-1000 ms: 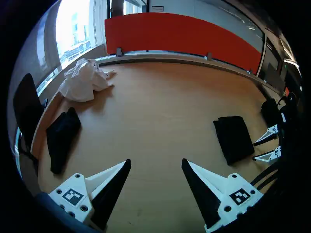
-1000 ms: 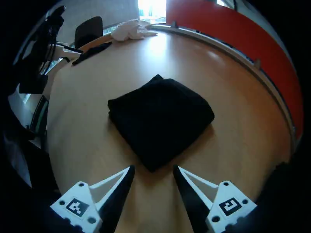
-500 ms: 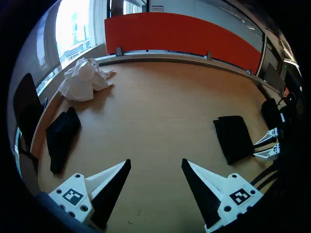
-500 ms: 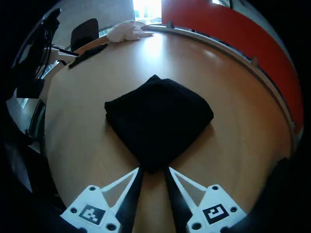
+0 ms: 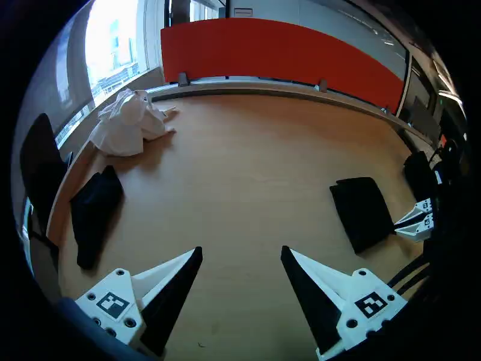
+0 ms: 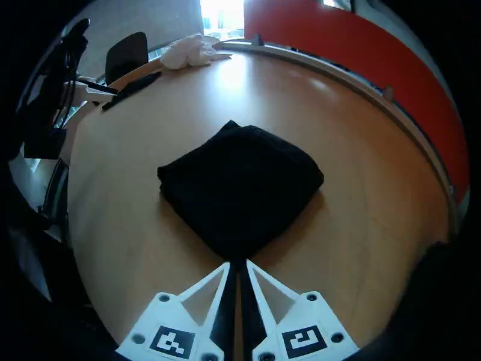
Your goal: Fold towel
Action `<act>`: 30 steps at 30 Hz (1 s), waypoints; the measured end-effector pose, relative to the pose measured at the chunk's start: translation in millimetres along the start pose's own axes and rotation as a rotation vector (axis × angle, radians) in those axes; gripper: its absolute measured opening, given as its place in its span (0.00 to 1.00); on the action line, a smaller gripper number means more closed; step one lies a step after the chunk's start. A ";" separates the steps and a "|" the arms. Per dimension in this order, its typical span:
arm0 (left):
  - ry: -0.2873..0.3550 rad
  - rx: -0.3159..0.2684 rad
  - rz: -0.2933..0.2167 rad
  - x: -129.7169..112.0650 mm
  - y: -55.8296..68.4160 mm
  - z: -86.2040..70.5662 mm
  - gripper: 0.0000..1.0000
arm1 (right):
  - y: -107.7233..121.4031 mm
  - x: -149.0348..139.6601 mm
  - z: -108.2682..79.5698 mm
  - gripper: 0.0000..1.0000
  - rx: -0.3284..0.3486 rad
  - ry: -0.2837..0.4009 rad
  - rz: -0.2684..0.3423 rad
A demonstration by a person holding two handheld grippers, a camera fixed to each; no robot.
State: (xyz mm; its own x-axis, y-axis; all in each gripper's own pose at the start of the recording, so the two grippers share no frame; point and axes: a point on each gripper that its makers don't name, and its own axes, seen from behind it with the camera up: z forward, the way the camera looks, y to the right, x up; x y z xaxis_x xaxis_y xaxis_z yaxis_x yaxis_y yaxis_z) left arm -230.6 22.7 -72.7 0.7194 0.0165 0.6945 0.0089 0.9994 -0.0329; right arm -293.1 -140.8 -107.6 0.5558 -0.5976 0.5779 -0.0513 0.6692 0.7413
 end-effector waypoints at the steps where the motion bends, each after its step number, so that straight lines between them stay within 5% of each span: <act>1: 0.000 -0.001 0.000 0.2 0.1 0.1 0.97 | 0.3 1.7 -0.8 0.04 -0.001 0.003 -0.001; 16: 0.024 -0.011 -0.002 13.0 1.5 -1.9 0.97 | 4.0 84.7 -34.6 0.04 -0.010 0.138 -0.048; 30: 0.046 -0.019 0.004 24.6 4.7 -5.3 0.97 | 8.0 188.9 -91.6 0.04 -0.010 0.324 -0.082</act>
State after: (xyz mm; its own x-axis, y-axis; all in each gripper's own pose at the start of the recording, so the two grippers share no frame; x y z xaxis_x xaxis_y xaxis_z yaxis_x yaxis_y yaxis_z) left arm -209.2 27.6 -59.5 0.7506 0.0182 0.6605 0.0194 0.9986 -0.0495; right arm -112.6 -207.8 -23.8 0.7926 -0.4792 0.3771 0.0118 0.6303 0.7762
